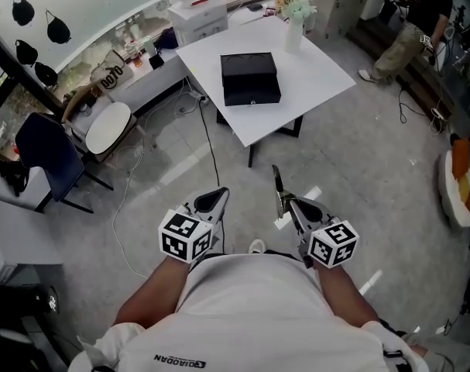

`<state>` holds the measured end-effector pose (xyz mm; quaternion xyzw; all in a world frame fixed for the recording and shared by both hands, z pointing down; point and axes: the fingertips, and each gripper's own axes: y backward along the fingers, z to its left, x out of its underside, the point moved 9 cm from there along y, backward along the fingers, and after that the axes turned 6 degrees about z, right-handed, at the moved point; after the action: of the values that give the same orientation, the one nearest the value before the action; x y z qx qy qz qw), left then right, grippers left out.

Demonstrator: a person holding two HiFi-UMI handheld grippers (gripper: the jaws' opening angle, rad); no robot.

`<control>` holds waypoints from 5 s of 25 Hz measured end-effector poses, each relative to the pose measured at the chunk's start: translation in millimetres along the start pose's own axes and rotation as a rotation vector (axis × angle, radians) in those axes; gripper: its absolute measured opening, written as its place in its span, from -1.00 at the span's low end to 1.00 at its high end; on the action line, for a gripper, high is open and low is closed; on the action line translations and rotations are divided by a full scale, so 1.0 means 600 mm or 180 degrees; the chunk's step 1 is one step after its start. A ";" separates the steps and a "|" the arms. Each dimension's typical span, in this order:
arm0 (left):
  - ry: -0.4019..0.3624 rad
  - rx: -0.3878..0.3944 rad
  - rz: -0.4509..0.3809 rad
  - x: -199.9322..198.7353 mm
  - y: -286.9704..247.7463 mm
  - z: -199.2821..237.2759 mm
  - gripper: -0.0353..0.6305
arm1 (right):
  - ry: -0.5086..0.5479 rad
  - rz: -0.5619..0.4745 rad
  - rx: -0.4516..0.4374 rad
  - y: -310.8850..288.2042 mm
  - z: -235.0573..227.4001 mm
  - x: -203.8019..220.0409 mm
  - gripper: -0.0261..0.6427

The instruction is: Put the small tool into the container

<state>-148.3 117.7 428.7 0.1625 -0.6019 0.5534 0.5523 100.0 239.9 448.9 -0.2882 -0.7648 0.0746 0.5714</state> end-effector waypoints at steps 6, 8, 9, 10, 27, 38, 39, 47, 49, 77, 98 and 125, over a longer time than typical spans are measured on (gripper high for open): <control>-0.0004 -0.0014 0.0042 -0.019 -0.041 -0.017 -0.87 | -0.0004 0.0012 -0.0056 0.006 -0.044 -0.009 -0.89; -0.0005 -0.0019 0.0077 -0.019 -0.053 -0.023 -0.87 | -0.0031 0.0013 -0.0066 0.009 -0.058 -0.006 -0.89; -0.0002 -0.0020 0.0097 -0.018 -0.060 -0.026 -0.87 | -0.0044 0.0013 -0.0070 0.010 -0.064 -0.006 -0.89; 0.0005 -0.0022 0.0115 -0.019 -0.066 -0.028 -0.87 | -0.0055 0.0014 -0.0076 0.011 -0.070 -0.006 -0.89; 0.0021 -0.0092 0.0244 -0.040 -0.112 -0.023 -0.87 | -0.0167 0.0069 -0.0115 -0.006 -0.133 -0.019 -0.89; 0.0011 -0.0044 0.0143 -0.095 -0.172 0.030 -0.87 | -0.0052 0.0143 -0.0136 -0.065 -0.164 -0.075 -0.89; 0.0025 -0.0044 0.0149 -0.098 -0.176 0.037 -0.87 | -0.0047 0.0155 -0.0136 -0.073 -0.167 -0.082 -0.89; 0.0105 -0.0049 0.0198 -0.120 -0.215 0.115 -0.87 | -0.0032 0.0243 -0.0123 -0.151 -0.196 -0.131 -0.89; 0.0089 -0.0050 0.0190 -0.136 -0.225 0.139 -0.87 | -0.0011 0.0264 -0.0119 -0.174 -0.200 -0.150 -0.89; -0.0013 0.0184 0.0281 -0.278 -0.354 0.459 -0.87 | 0.0708 0.0723 0.0162 -0.503 -0.286 -0.351 -0.89; 0.0537 -0.0444 0.0166 -0.271 -0.377 0.437 -0.87 | 0.2587 0.1399 -0.0267 -0.606 -0.352 -0.419 -0.89; 0.0745 -0.0778 0.0126 -0.243 -0.328 0.440 -0.87 | 0.4128 0.2069 -0.0249 -0.804 -0.382 -0.369 -0.89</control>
<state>-68.7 -231.9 460.0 0.0167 -0.5994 0.5021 0.6232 178.5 -323.1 555.9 -0.5074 -0.1500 0.0272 0.8481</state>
